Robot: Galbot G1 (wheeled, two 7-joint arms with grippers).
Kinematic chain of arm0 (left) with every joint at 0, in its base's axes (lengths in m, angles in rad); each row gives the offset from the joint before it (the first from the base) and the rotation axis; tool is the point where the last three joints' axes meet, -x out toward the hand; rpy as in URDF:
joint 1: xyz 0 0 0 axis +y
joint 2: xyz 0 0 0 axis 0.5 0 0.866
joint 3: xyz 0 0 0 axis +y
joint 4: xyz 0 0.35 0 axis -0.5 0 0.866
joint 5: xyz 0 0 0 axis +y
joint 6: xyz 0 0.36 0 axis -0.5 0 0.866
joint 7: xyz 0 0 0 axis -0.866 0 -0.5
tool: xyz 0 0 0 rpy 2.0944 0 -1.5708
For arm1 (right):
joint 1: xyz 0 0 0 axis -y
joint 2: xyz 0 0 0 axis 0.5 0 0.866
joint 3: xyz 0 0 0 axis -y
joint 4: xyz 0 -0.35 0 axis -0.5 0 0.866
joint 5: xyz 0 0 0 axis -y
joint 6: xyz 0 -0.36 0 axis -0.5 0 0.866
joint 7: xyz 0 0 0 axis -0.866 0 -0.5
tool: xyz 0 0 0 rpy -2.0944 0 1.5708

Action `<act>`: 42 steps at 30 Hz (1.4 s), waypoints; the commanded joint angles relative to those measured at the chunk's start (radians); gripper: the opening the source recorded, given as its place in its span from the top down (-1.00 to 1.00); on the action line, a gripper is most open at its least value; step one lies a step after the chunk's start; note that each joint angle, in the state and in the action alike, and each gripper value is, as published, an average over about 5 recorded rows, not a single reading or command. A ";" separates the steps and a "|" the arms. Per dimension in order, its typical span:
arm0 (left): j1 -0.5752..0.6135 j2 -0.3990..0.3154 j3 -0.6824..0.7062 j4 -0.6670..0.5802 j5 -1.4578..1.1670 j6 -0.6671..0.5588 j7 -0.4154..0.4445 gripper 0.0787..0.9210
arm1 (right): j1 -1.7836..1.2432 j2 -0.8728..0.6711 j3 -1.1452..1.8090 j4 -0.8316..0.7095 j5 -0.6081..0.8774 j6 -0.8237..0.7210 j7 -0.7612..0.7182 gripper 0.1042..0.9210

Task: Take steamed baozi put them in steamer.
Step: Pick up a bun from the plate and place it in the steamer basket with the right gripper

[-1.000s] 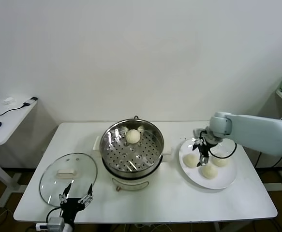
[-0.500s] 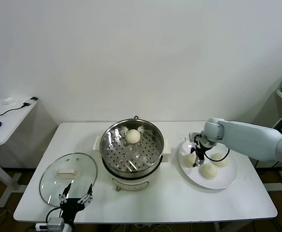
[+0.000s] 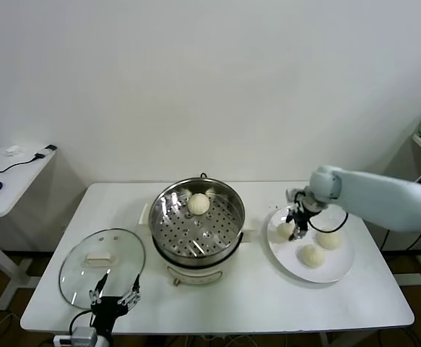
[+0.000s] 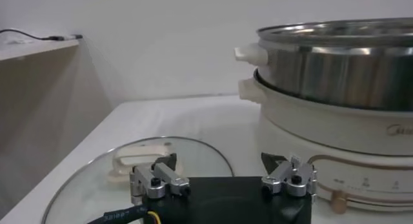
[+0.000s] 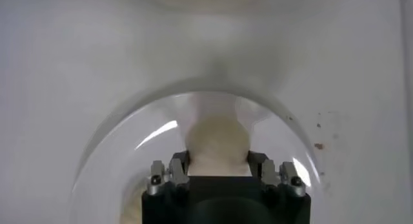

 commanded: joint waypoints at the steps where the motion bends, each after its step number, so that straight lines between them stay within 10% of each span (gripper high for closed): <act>1: 0.000 0.001 0.000 -0.007 0.002 0.001 0.001 -0.77 | 0.512 0.021 -0.197 0.217 0.323 -0.031 -0.011 -0.24; 15: -0.002 0.002 -0.001 -0.047 -0.001 0.017 0.002 -0.77 | 0.365 0.434 -0.026 0.363 0.640 -0.266 0.268 -0.24; 42: -0.003 -0.004 -0.001 -0.038 0.003 0.017 0.002 -0.77 | -0.053 0.659 0.019 -0.129 0.397 -0.231 0.279 -0.24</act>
